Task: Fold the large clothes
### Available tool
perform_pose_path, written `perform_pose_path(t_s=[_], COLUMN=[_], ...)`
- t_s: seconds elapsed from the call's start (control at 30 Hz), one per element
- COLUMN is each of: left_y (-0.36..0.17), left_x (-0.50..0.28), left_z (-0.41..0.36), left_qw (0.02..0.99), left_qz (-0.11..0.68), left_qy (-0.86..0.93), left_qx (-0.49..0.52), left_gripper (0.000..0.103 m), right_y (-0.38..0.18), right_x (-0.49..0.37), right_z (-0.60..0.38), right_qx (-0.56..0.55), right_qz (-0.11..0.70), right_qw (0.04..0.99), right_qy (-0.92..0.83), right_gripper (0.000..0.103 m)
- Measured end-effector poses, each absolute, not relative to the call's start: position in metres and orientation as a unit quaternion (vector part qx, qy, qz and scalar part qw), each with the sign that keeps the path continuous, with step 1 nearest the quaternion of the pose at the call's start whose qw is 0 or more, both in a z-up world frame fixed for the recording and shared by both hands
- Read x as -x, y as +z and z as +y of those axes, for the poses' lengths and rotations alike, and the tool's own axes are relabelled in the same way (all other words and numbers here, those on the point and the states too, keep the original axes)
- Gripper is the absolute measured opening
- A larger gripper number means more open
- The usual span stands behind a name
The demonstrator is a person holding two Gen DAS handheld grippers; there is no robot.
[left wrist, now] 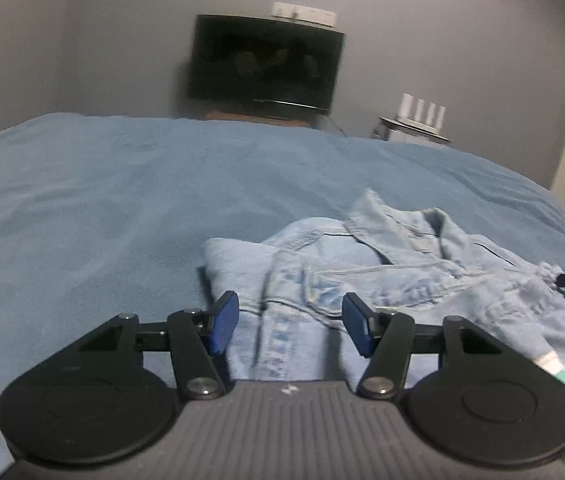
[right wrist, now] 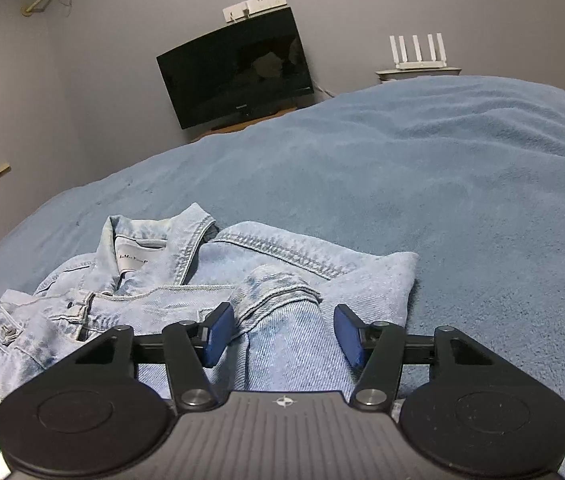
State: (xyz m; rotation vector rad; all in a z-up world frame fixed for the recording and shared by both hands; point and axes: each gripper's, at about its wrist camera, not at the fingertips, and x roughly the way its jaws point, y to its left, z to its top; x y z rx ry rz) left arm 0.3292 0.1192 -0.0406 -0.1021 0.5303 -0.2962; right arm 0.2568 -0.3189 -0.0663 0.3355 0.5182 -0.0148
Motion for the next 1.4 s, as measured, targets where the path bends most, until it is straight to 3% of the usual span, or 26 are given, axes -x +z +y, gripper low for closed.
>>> perform_pose_path(t_s=[0.1, 0.3, 0.43, 0.57, 0.63, 0.77, 0.9, 1.07, 1.23, 1.27, 1.4], left_y=[-0.044, -0.056, -0.062, -0.066, -0.069, -0.072, -0.06, -0.044, -0.071, -0.075, -0.076], left_x=[-0.333, -0.332, -0.331, -0.334, -0.336, -0.335, -0.324, -0.312, -0.327, -0.328, -0.328], left_z=[0.115, 0.114, 0.124, 0.14, 0.146, 0.144, 0.13, 0.117, 0.114, 0.112, 0.104], left_qw=[0.945, 0.942, 0.928, 0.924, 0.919, 0.922, 0.948, 0.971, 0.964, 0.964, 0.965], left_qz=[0.281, 0.29, 0.301, 0.296, 0.303, 0.303, 0.25, 0.188, 0.24, 0.242, 0.24], left_qy=[-0.16, -0.169, -0.212, -0.21, -0.208, -0.201, -0.174, -0.13, -0.105, -0.104, -0.1], left_qx=[0.048, 0.025, 0.064, 0.122, 0.143, 0.131, 0.096, 0.066, 0.051, 0.045, 0.016], left_gripper=[0.049, 0.047, 0.041, 0.02, 0.016, 0.013, 0.01, 0.01, 0.01, 0.011, 0.015], right_y=[-0.067, -0.069, -0.074, -0.071, -0.071, -0.078, -0.064, -0.037, -0.054, -0.061, -0.072], right_x=[-0.256, -0.254, -0.248, -0.241, -0.239, -0.245, -0.235, -0.221, -0.232, -0.235, -0.24], right_z=[-0.319, -0.324, -0.33, -0.334, -0.339, -0.339, -0.327, -0.301, -0.297, -0.296, -0.302], right_qx=[-0.166, -0.156, -0.173, -0.187, -0.208, -0.213, -0.179, -0.096, -0.056, -0.045, -0.066], right_qz=[0.256, 0.279, 0.28, 0.257, 0.25, 0.268, 0.215, 0.135, 0.18, 0.196, 0.216], right_qw=[0.952, 0.947, 0.943, 0.944, 0.941, 0.936, 0.958, 0.986, 0.98, 0.976, 0.97], right_qy=[0.012, 0.014, 0.047, 0.084, 0.098, 0.087, 0.069, 0.007, -0.067, -0.082, -0.088], right_gripper=[0.06, 0.056, 0.057, 0.027, 0.024, 0.023, 0.011, 0.01, 0.01, 0.004, 0.011])
